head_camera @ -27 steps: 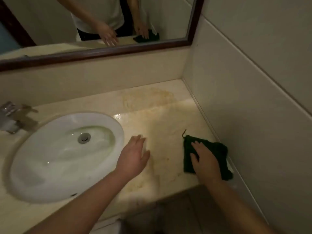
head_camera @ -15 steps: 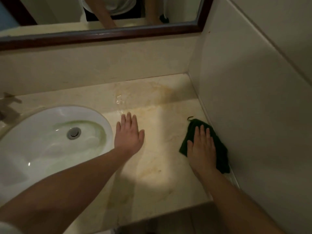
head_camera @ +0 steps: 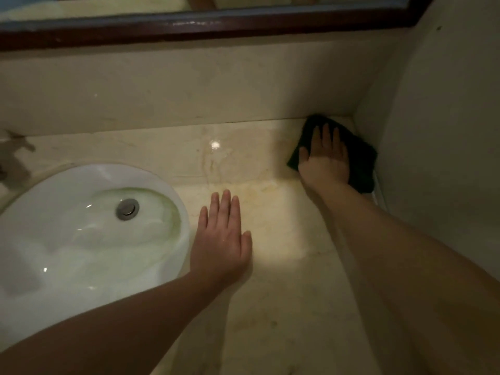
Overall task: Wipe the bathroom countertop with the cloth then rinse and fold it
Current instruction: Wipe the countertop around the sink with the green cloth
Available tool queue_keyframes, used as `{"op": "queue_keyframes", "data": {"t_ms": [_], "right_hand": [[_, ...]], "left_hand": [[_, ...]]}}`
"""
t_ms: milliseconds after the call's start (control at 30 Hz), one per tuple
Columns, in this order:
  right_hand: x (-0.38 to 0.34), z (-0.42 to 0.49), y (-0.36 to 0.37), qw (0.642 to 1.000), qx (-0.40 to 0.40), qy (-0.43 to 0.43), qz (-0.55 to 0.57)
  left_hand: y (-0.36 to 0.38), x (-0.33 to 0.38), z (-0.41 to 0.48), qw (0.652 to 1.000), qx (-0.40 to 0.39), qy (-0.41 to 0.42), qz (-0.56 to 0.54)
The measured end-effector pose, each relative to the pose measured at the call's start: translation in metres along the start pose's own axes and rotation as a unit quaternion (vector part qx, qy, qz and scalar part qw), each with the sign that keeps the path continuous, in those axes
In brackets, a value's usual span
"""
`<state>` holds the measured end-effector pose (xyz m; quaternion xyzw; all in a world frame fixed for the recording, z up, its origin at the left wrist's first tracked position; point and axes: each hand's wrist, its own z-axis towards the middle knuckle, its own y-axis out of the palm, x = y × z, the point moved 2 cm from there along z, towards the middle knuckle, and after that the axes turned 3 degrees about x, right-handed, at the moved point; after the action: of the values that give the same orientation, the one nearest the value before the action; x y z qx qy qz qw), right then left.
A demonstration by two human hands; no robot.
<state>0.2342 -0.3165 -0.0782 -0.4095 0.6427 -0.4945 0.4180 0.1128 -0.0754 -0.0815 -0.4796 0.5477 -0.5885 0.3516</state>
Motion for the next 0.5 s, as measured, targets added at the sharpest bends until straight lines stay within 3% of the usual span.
{"op": "queue_keyframes", "data": {"t_ms": [233, 400, 500], "right_hand": [[-0.043, -0.071, 0.005, 0.986, -0.016, -0.161, -0.046], [0.006, -0.186, 0.014, 0.994, -0.056, -0.086, -0.038], [0.026, -0.199, 0.016, 0.999, -0.046, -0.018, -0.020]], "left_hand": [[0.000, -0.003, 0.000, 1.000, 0.001, 0.006, 0.002], [0.001, -0.003, 0.000, 1.000, -0.002, 0.008, 0.005], [0.001, -0.002, -0.001, 1.000, -0.002, 0.000, 0.008]]}}
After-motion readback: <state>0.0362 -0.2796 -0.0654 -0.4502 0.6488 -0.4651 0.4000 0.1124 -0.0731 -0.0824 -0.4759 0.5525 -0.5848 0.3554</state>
